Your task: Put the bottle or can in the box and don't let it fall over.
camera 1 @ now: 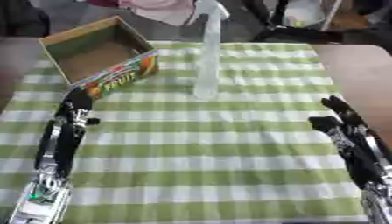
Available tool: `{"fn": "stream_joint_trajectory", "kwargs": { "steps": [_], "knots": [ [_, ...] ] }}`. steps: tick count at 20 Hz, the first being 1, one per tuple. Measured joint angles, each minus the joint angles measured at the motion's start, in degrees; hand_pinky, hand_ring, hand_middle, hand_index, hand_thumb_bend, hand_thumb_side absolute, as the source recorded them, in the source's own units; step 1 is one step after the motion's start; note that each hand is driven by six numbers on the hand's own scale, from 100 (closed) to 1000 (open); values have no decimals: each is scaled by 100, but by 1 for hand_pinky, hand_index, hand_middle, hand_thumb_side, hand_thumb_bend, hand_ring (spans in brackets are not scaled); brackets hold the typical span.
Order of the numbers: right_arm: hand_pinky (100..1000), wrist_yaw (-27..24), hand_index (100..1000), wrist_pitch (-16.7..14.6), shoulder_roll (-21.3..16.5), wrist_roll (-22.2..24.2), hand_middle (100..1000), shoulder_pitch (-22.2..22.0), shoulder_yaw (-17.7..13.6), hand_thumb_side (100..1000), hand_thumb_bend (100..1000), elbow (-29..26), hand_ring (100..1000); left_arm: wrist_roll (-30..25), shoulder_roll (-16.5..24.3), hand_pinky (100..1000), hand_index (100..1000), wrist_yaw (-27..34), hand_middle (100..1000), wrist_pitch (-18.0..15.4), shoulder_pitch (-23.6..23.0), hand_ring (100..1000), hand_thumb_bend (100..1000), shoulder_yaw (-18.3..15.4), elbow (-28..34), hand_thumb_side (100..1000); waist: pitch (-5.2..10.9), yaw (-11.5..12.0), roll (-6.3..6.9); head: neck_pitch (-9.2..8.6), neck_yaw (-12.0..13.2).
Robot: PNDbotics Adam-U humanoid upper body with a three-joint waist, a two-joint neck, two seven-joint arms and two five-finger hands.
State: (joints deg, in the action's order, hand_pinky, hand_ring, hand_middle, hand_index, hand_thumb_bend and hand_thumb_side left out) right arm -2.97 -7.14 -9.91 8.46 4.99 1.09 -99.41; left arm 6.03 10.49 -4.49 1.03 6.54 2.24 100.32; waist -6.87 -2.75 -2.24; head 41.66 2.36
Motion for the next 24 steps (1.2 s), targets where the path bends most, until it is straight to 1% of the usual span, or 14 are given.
{"fn": "stream_joint_trajectory", "kwargs": {
  "steps": [12, 14, 16, 18, 19, 22, 24],
  "knots": [
    [837, 0, 997, 1, -1, 0, 972, 4, 0, 536, 100, 0, 790, -1, 0, 692, 914, 0, 1000, -1, 0, 1000, 295, 0, 0, 813, 0, 8, 0, -2, 10],
    [838, 0, 1000, 7, -67, 10, 972, 93, 17, 521, 100, 7, 791, -1, 0, 692, 914, 0, 1000, -1, 0, 1000, 294, 0, 0, 813, 0, 28, -5, -2, 11],
    [838, 9, 1000, 8, -246, 33, 972, 343, 73, 517, 100, 75, 792, -4, 0, 692, 914, 0, 1000, -1, 0, 1000, 293, 1, 0, 812, 12, 31, -15, -2, 9],
    [837, 13, 1000, 17, -492, 71, 974, 699, 152, 526, 100, 228, 792, -25, 0, 693, 914, 0, 1000, -5, -2, 1000, 293, 3, 0, 812, 44, 36, -16, -2, -4],
    [838, 9, 1000, 25, -623, 92, 977, 900, 201, 546, 100, 340, 794, -37, 0, 693, 915, 0, 1000, -8, -2, 1000, 292, 5, 1, 812, 48, 45, -12, -2, -14],
    [838, -15, 1000, 45, -977, 174, 981, 1590, 364, 574, 100, 809, 796, -57, 0, 693, 915, 0, 1000, -8, -5, 1000, 293, 9, 2, 811, 49, 133, 9, -2, -60],
    [838, -5, 1000, 51, -1113, 218, 982, 2066, 467, 590, 100, 1207, 797, -68, -1, 693, 915, 0, 1000, -15, -5, 1000, 292, 29, 5, 812, 49, 202, 24, -4, -105]
  ]
}}
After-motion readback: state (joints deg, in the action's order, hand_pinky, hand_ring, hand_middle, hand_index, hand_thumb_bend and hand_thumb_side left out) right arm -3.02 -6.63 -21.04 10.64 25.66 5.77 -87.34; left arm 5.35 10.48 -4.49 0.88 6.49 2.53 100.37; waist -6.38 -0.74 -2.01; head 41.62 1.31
